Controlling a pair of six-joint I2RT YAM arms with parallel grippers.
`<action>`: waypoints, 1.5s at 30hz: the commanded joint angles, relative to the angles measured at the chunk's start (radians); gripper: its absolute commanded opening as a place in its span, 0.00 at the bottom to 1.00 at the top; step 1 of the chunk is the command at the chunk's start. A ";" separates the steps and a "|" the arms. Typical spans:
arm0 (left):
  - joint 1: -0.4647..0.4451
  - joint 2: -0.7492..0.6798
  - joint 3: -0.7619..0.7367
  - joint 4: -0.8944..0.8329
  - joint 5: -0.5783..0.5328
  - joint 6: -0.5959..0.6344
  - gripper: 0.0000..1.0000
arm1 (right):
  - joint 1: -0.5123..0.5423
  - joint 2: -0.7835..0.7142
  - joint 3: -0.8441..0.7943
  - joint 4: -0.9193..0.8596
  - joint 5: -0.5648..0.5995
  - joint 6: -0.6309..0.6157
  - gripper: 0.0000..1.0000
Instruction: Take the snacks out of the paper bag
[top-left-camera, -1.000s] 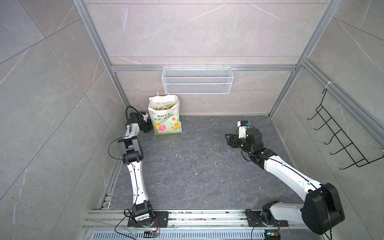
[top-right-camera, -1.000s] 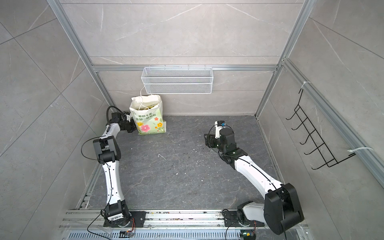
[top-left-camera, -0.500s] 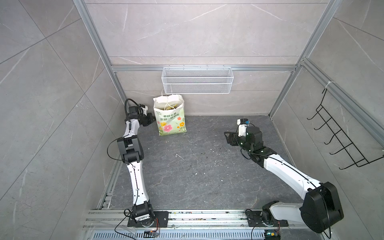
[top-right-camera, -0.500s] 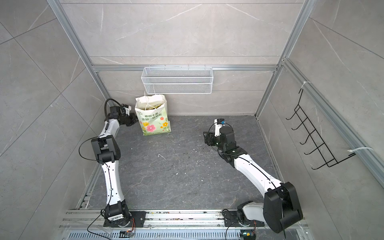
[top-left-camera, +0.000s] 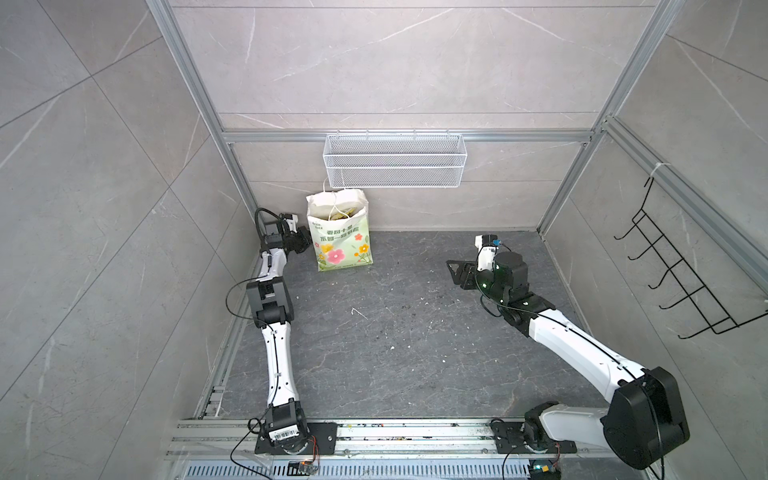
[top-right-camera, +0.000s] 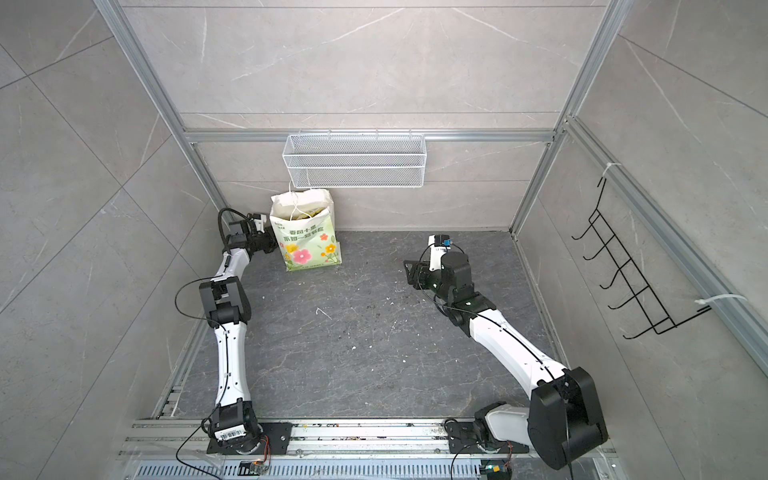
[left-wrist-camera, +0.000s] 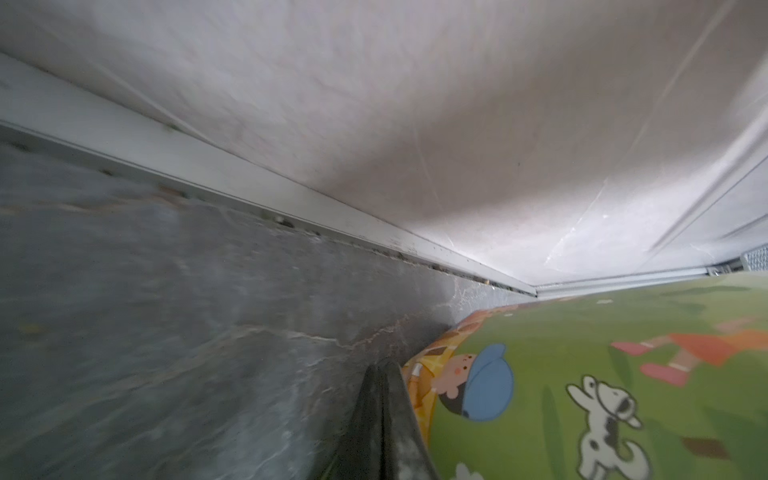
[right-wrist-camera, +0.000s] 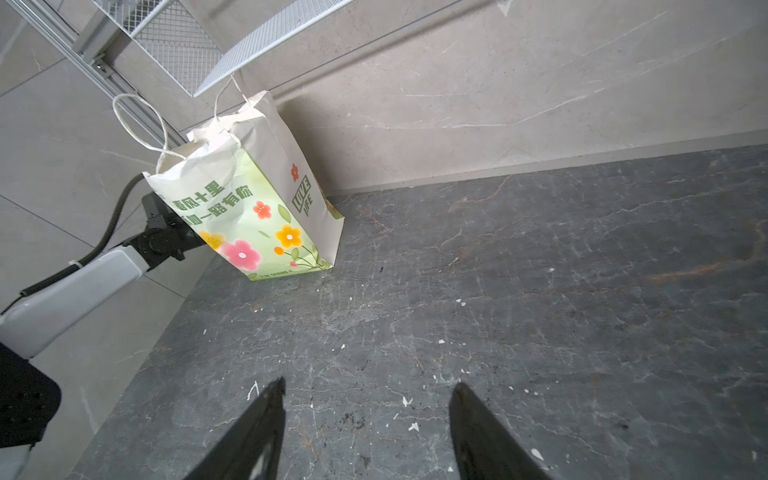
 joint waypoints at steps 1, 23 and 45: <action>-0.010 -0.021 0.019 0.049 0.079 -0.015 0.00 | 0.009 0.010 -0.008 0.077 -0.036 0.048 0.65; -0.174 -0.272 -0.368 0.028 0.145 0.161 0.00 | -0.113 0.346 0.298 0.079 -0.096 0.092 0.73; -0.427 -0.576 -0.806 0.224 0.076 0.208 0.00 | -0.186 0.264 0.085 0.216 0.015 0.177 0.70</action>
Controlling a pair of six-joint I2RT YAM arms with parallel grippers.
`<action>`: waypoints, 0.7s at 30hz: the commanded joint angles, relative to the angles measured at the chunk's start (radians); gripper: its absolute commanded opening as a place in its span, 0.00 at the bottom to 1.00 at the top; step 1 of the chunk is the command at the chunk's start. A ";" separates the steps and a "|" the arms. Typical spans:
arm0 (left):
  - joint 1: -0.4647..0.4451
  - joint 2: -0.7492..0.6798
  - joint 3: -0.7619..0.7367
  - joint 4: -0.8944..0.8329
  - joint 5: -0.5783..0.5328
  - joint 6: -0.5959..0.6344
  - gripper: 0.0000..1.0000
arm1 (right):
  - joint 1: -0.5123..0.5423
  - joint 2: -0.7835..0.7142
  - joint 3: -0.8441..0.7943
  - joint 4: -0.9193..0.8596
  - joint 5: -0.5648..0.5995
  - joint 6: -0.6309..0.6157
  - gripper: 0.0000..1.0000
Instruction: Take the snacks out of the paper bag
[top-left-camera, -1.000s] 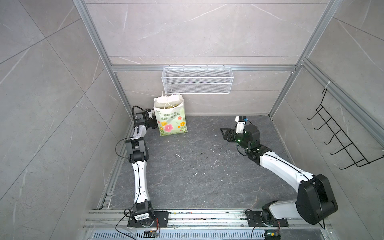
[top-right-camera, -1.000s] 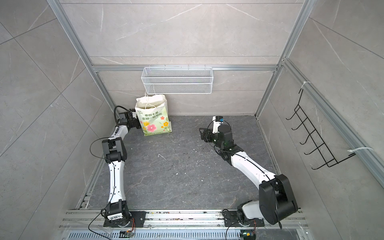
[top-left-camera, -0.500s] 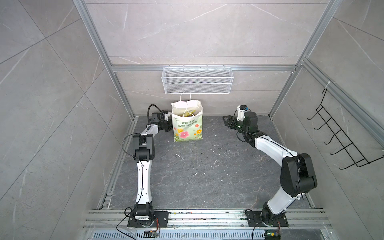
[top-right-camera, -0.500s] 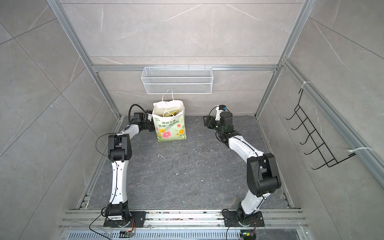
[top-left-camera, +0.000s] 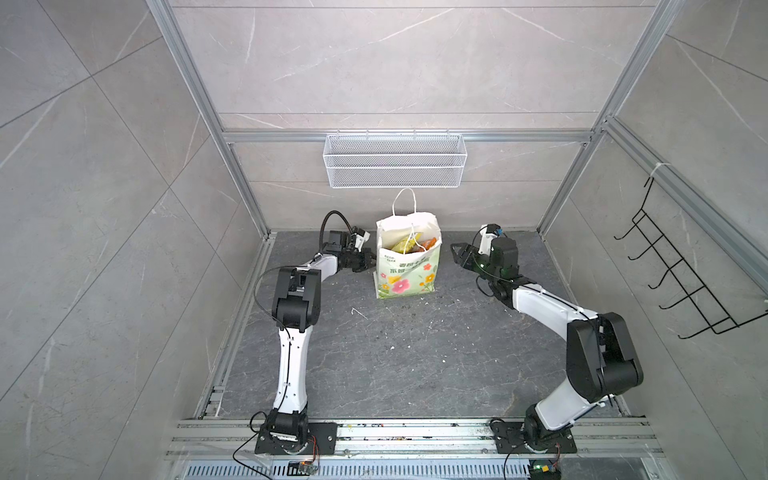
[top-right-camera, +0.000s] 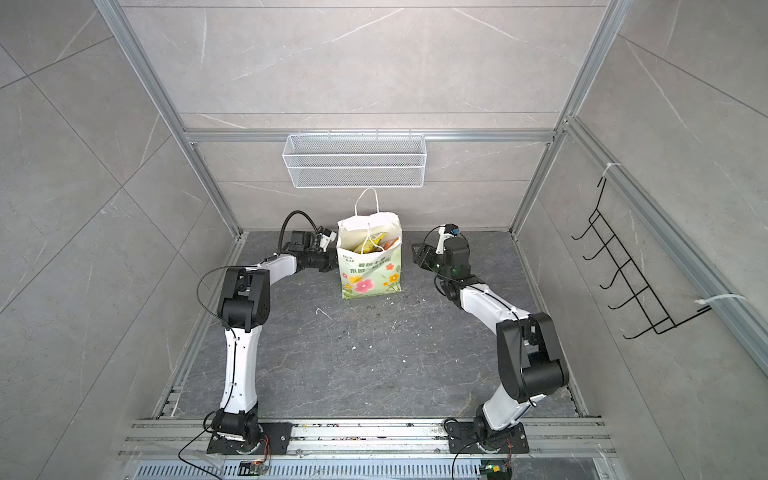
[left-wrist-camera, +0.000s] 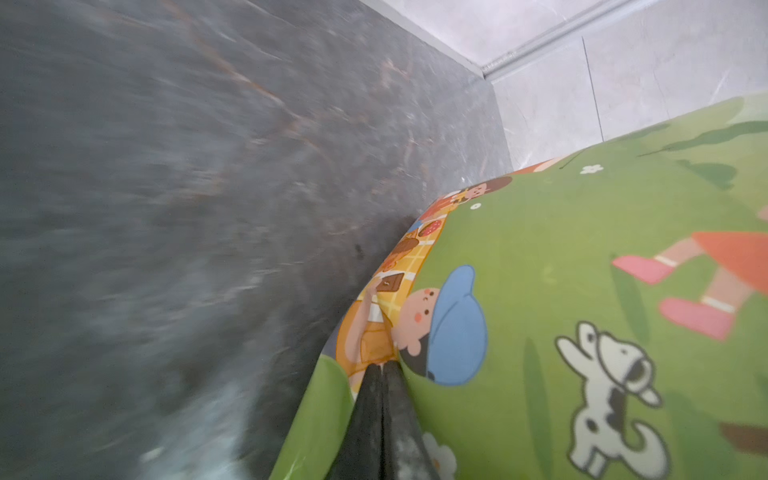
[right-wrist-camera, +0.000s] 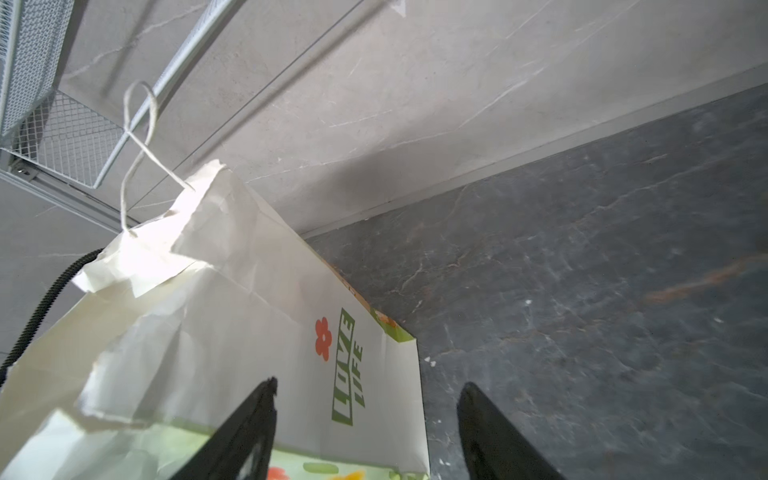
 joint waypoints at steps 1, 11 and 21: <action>-0.037 -0.097 0.000 0.093 0.032 0.009 0.00 | -0.051 -0.063 -0.036 0.011 0.046 0.031 0.70; -0.048 -0.191 -0.088 0.111 -0.182 0.006 0.00 | -0.137 0.080 0.081 -0.118 -0.037 -0.123 0.65; -0.046 -0.326 -0.390 0.255 -0.454 -0.130 0.00 | -0.126 0.361 0.332 -0.230 -0.290 -0.176 0.52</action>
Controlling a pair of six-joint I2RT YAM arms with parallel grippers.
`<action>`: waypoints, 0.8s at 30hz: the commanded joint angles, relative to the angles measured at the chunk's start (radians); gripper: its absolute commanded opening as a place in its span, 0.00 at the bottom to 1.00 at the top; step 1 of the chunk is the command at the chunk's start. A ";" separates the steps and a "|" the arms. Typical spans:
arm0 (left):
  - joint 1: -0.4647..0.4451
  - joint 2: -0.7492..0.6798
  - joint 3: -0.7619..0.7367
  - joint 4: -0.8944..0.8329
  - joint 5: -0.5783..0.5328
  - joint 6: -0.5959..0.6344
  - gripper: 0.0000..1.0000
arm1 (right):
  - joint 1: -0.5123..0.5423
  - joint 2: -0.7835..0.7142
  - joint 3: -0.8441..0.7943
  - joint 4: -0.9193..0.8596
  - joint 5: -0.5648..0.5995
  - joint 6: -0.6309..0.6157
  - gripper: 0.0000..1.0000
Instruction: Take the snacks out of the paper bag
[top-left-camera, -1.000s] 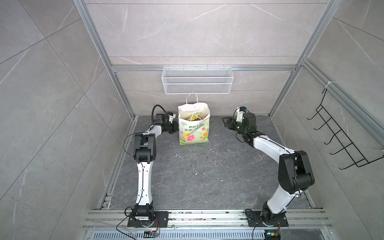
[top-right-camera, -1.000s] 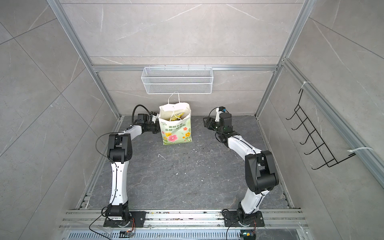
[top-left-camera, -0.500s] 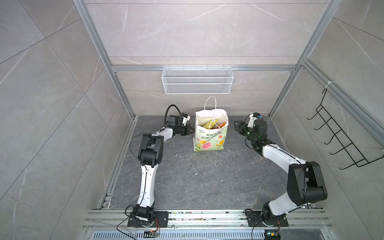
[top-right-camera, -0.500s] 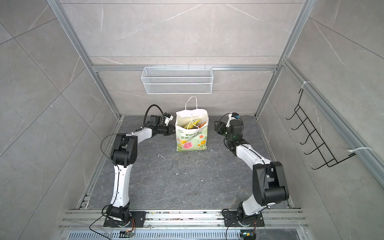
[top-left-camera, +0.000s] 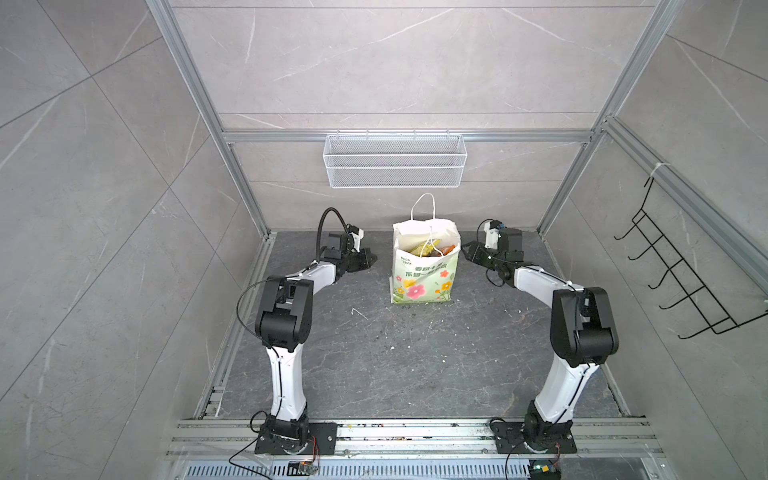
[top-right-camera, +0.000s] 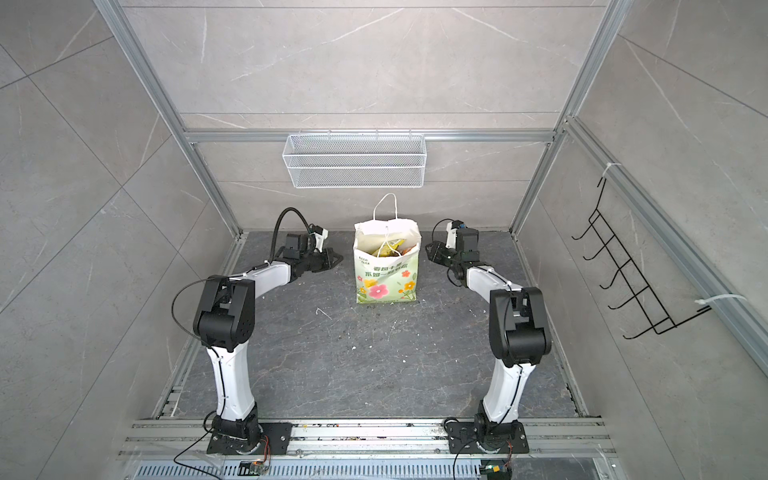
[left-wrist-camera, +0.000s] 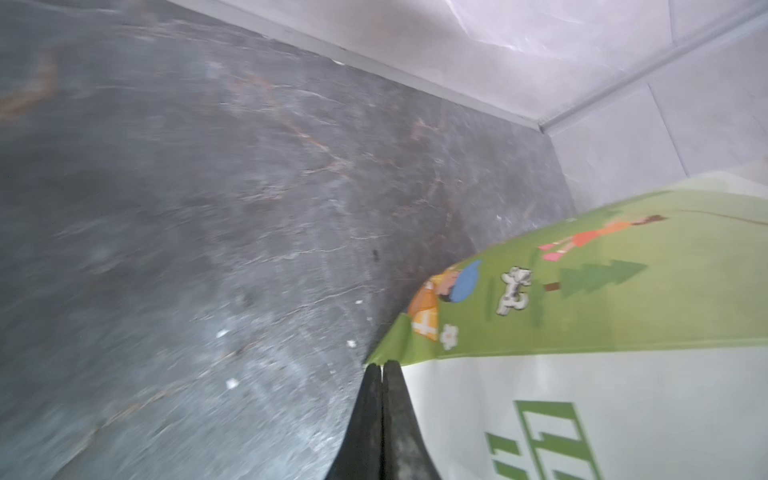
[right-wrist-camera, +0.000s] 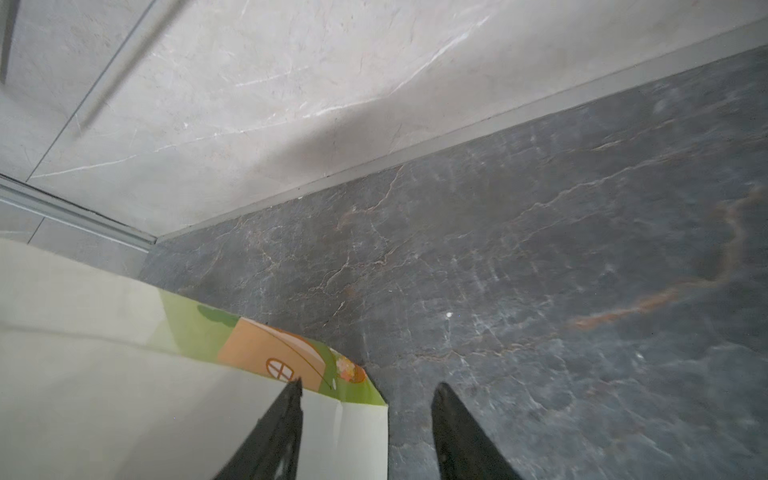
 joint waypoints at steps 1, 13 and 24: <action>-0.014 -0.015 -0.061 0.103 -0.074 -0.075 0.00 | 0.016 0.074 0.067 -0.054 -0.112 -0.022 0.52; -0.015 0.001 -0.141 0.159 -0.154 -0.098 0.00 | 0.097 0.167 0.050 0.012 -0.218 -0.050 0.53; 0.003 -0.129 -0.363 0.271 -0.265 -0.119 0.00 | 0.195 0.046 -0.136 0.077 -0.186 -0.041 0.54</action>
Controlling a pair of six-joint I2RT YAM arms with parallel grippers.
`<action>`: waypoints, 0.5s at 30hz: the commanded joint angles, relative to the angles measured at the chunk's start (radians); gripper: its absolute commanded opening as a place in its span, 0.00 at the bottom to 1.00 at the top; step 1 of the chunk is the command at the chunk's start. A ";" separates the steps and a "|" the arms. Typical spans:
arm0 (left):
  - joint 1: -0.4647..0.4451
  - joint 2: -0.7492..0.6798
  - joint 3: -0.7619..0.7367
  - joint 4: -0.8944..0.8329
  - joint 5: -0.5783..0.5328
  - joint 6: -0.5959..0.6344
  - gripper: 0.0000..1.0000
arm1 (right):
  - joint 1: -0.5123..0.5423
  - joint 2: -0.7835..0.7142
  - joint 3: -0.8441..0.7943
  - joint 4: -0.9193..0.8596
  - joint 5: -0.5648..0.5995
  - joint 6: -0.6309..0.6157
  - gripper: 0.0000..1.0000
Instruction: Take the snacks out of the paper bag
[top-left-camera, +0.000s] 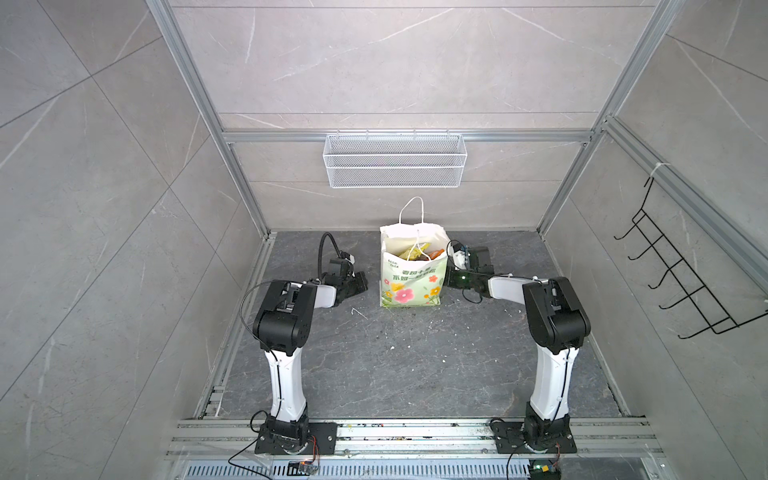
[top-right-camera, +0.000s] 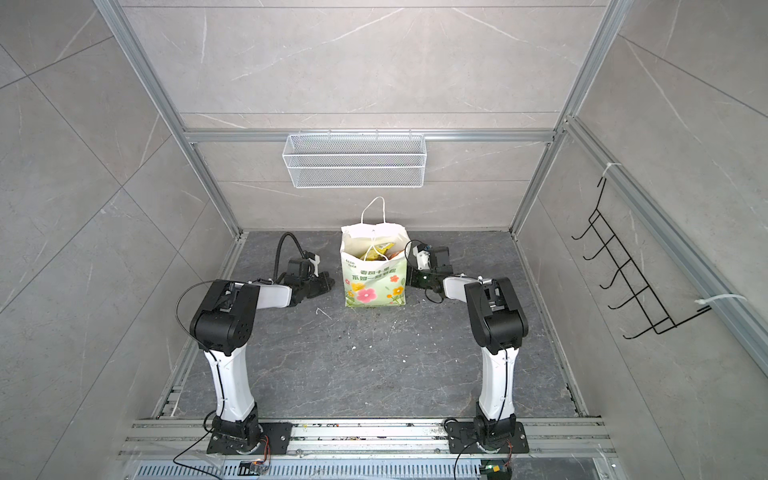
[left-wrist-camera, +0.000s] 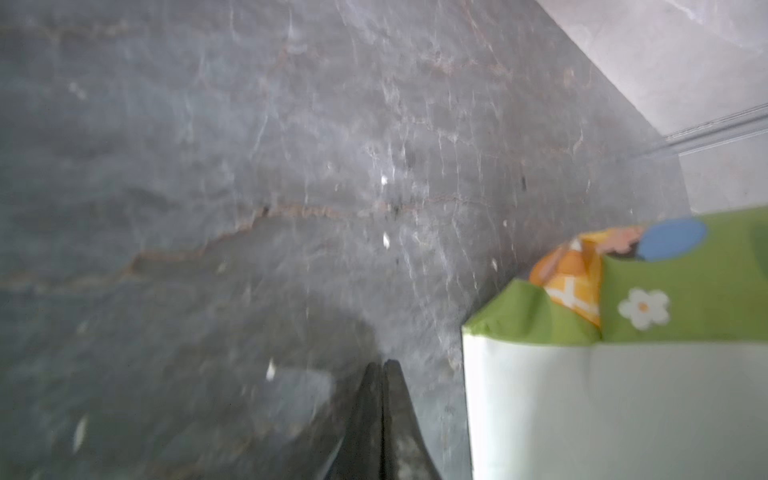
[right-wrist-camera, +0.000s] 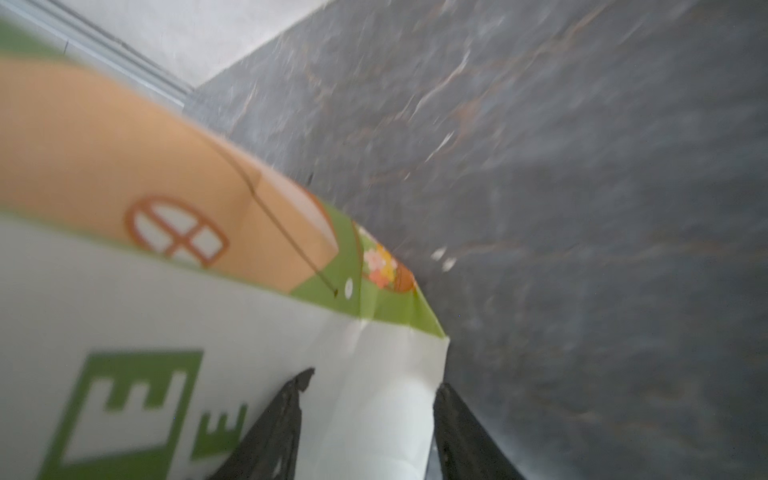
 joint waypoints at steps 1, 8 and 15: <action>0.014 -0.093 -0.053 0.071 -0.049 -0.017 0.00 | 0.044 -0.079 -0.043 0.026 -0.005 -0.004 0.53; 0.013 -0.170 -0.155 0.118 0.019 0.013 0.00 | 0.101 -0.139 -0.114 0.064 0.013 0.016 0.53; 0.005 -0.223 -0.230 0.171 0.166 0.052 0.00 | 0.104 -0.242 -0.133 -0.004 0.141 0.022 0.56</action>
